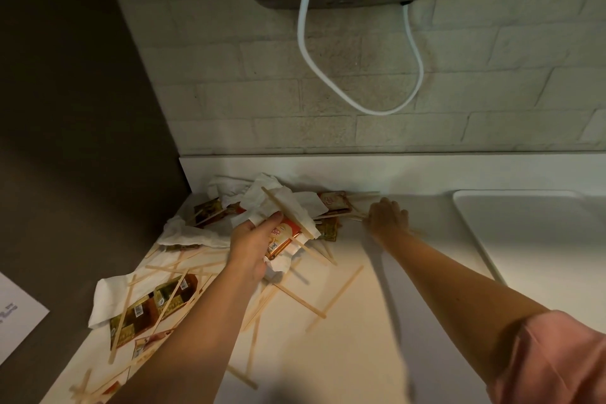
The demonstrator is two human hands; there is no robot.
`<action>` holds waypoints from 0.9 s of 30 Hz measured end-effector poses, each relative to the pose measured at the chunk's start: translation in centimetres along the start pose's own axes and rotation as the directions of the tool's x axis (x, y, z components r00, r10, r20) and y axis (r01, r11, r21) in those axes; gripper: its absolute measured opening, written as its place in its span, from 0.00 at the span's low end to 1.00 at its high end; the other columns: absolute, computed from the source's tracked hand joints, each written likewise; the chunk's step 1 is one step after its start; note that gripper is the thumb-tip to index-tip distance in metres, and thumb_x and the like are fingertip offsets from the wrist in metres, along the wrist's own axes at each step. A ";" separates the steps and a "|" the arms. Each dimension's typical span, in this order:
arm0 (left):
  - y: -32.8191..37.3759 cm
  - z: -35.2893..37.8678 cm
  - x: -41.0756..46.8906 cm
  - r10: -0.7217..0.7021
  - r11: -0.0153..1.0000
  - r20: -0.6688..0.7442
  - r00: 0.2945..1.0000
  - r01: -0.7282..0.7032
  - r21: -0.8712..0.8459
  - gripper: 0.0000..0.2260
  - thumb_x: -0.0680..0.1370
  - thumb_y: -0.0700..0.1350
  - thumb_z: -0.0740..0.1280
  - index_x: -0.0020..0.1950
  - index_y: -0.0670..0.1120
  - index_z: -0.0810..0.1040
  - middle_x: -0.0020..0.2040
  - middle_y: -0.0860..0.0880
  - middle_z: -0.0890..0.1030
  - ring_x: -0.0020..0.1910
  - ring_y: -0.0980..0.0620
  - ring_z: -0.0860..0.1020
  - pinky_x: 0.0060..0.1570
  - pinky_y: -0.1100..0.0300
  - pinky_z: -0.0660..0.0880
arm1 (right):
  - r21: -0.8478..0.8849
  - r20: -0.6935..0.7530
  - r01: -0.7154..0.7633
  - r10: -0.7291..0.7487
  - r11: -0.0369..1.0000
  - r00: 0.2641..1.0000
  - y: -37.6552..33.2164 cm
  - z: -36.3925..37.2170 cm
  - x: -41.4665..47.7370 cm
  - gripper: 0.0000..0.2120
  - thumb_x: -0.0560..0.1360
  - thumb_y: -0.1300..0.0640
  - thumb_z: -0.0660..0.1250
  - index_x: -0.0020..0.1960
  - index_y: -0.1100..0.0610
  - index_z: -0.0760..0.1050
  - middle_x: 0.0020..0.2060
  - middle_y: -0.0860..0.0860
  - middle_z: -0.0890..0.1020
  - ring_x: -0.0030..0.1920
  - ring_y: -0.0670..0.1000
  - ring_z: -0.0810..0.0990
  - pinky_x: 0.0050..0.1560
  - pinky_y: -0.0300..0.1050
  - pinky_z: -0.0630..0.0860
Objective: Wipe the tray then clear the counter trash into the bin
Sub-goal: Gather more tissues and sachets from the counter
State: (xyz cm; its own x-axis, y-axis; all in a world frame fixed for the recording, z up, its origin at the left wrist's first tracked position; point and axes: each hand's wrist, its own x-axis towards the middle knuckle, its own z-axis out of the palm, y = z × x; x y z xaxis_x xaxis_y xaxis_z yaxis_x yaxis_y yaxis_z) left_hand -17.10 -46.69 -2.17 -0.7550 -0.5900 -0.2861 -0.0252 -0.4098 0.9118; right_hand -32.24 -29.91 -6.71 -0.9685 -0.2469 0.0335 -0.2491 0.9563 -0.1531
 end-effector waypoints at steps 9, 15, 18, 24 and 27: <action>0.1 -0.2 0.1 0.014 1.000 -0.017 1.000 -0.013 0.016 0.02 0.73 0.37 0.70 0.44 0.43 0.79 0.41 0.44 0.82 0.34 0.49 0.81 0.32 0.61 0.79 | -0.001 0.243 0.027 -0.026 1.000 0.970 -0.5 -0.7 -1.1 0.17 0.80 0.56 0.55 0.67 0.62 0.68 0.63 0.58 0.72 0.65 0.59 0.70 0.64 0.50 0.68; 0.2 -0.3 -0.2 0.012 1.000 -0.029 1.000 -0.012 0.024 0.03 0.73 0.38 0.71 0.41 0.43 0.78 0.33 0.46 0.82 0.26 0.53 0.81 0.26 0.63 0.78 | 0.017 0.204 0.007 -0.011 1.000 0.979 -1.2 -0.4 -3.0 0.15 0.78 0.64 0.56 0.64 0.63 0.67 0.61 0.58 0.73 0.63 0.57 0.73 0.61 0.47 0.70; 0.2 -0.7 -0.1 0.020 1.000 -0.026 0.999 -0.020 0.006 0.03 0.73 0.37 0.71 0.41 0.44 0.79 0.37 0.45 0.82 0.28 0.53 0.82 0.33 0.60 0.80 | 0.014 0.192 0.012 -0.015 1.000 0.981 -1.4 -0.3 -3.9 0.15 0.79 0.62 0.56 0.65 0.62 0.65 0.62 0.58 0.73 0.63 0.58 0.73 0.62 0.48 0.69; 0.4 -1.5 -0.1 0.008 1.000 -0.037 0.999 -0.009 -0.008 0.02 0.73 0.37 0.71 0.42 0.42 0.79 0.40 0.42 0.82 0.33 0.48 0.81 0.40 0.55 0.79 | 0.038 0.261 -0.106 0.093 0.994 0.961 -1.4 -1.2 -4.0 0.20 0.79 0.64 0.57 0.70 0.66 0.60 0.68 0.60 0.66 0.69 0.57 0.66 0.67 0.46 0.66; 0.5 -1.9 0.0 0.008 1.000 -0.050 0.999 -0.008 -0.007 0.02 0.73 0.37 0.71 0.42 0.42 0.79 0.38 0.43 0.82 0.29 0.51 0.81 0.35 0.57 0.79 | 0.071 0.290 -0.160 0.133 0.985 0.948 -1.1 -2.1 -3.9 0.22 0.80 0.65 0.55 0.72 0.68 0.56 0.70 0.62 0.65 0.70 0.59 0.66 0.67 0.47 0.66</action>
State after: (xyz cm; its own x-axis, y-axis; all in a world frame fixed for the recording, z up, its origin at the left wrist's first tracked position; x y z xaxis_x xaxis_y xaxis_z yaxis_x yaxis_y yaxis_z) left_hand -15.83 -48.16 -2.30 -0.7214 -0.6272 -0.2935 -0.0148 -0.4097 0.9121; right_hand -28.21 -29.62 -4.60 -0.9494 -0.1524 -0.2746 -0.0901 0.9698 -0.2265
